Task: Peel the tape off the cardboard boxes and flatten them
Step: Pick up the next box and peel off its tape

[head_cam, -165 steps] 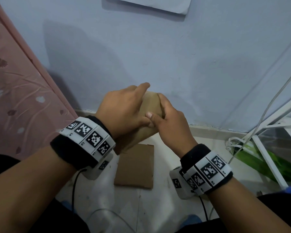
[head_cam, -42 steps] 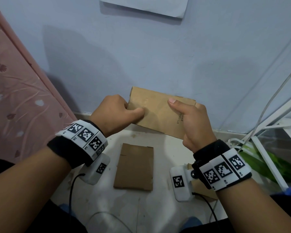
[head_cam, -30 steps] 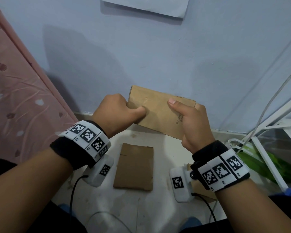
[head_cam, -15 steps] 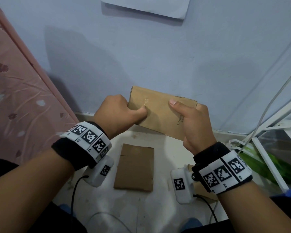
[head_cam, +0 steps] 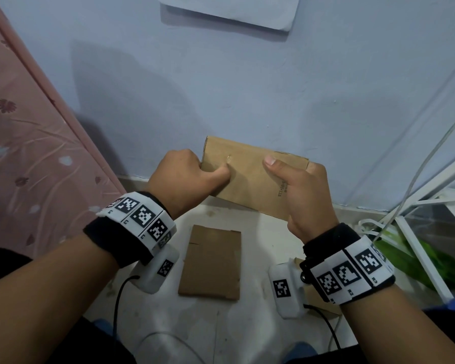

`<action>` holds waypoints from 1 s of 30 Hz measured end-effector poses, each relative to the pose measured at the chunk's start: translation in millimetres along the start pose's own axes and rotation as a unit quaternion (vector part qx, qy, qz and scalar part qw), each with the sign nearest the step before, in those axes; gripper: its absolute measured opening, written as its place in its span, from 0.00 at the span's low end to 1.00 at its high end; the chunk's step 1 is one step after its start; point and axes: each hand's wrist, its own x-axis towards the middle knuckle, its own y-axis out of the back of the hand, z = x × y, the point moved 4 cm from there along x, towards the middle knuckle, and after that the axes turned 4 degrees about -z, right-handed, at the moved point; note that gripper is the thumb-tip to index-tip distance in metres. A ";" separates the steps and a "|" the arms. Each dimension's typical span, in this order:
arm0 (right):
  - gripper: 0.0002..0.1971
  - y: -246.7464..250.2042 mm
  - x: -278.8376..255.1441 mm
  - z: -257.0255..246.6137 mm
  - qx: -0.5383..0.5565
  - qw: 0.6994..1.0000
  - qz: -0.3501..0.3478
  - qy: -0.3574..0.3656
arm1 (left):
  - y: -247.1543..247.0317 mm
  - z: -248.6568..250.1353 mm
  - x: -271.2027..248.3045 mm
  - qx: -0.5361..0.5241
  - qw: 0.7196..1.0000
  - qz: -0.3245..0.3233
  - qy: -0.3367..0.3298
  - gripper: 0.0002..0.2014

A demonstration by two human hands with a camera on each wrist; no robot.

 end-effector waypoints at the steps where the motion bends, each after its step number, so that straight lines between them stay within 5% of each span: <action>1: 0.24 1.1 -0.2 -0.3 -0.001 1.000 0.002 0.001 | -0.6 -0.9 1.4 -0.002 1.000 -0.004 -0.001 0.40; 6: 0.17 6.5 -0.2 -7.7 -0.018 1.000 -0.003 -0.001 | 0.6 -5.3 5.5 0.004 0.998 -0.063 -0.019 0.47; 15: 0.23 1.7 -1.4 -10.2 -0.039 0.999 -0.030 0.024 | 0.1 -1.7 -2.8 -0.035 0.998 -0.046 0.011 0.33; 22: 0.28 0.4 -2.7 -14.2 -0.039 0.998 -0.041 0.027 | -1.3 -0.9 -2.1 -0.046 0.998 -0.040 0.007 0.37; 30: 0.14 5.8 0.0 -9.6 -0.039 0.999 -0.013 0.008 | 3.4 -1.0 -1.3 -0.058 0.997 -0.052 0.011 0.34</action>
